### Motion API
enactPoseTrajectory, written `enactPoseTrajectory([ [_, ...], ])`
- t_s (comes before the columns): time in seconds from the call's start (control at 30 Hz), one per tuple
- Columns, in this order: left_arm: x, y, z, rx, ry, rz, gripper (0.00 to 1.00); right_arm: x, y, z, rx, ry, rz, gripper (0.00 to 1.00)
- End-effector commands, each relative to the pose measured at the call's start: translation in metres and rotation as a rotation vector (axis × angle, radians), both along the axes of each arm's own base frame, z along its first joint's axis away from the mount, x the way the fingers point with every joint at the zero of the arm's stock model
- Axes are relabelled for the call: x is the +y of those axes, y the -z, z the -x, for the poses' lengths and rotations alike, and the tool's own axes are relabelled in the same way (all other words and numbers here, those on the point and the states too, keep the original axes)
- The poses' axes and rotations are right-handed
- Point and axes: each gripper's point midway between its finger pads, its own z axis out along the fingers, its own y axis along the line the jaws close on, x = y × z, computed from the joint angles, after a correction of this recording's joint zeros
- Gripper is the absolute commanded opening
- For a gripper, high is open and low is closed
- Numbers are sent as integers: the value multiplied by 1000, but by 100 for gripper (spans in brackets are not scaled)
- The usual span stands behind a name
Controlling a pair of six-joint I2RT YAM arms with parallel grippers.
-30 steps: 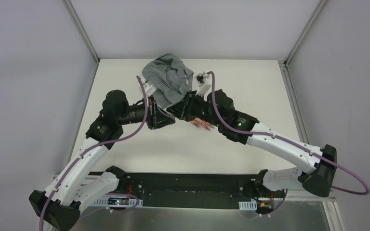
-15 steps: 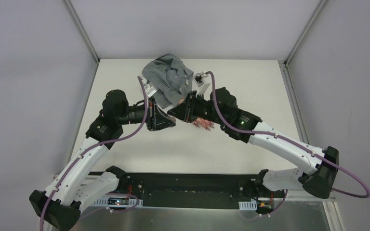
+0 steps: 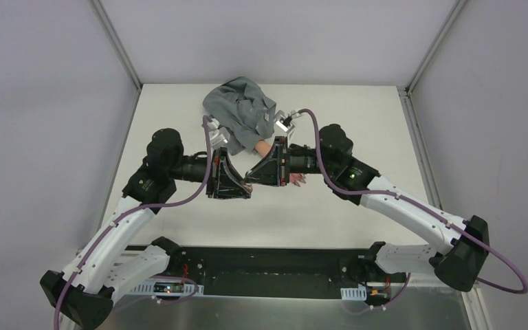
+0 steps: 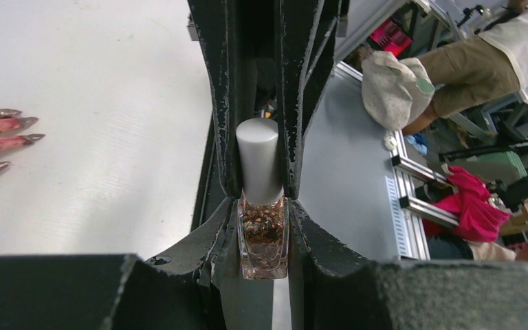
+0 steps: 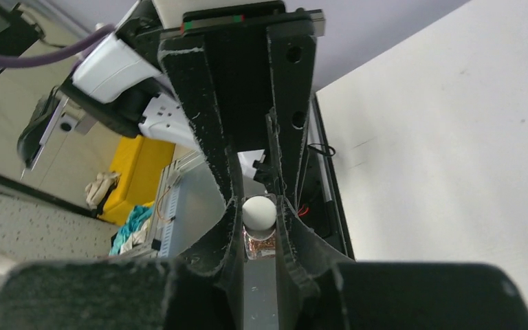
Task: Paint the nails
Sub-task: Unscrew the nail polish bottle.
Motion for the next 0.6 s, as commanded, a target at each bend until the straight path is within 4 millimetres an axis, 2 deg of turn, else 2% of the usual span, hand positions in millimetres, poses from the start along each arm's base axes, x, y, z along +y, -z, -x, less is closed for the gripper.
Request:
enactPoseTrajectory([
  [0.0, 3, -28, 29, -118, 152, 70, 0, -13, -40, 31, -128, -169, -139, 0],
  [0.27, 2, -28, 33, -125, 170, 73, 0, -18, -45, 50, -144, -281, -175, 0],
  [0.37, 1, -27, 31, -129, 153, 70, 0, -18, -47, 45, -134, -239, -175, 0],
  [0.43, 1, -26, 27, -135, 132, 67, 0, -17, -50, 34, -106, -154, -171, 3],
  [0.5, 0, -25, 23, -147, 104, 64, 0, -20, -52, 20, -75, -44, -156, 36],
  [0.57, 1, -23, 18, -166, 68, 60, 0, -27, -51, 4, -31, 72, -128, 60],
])
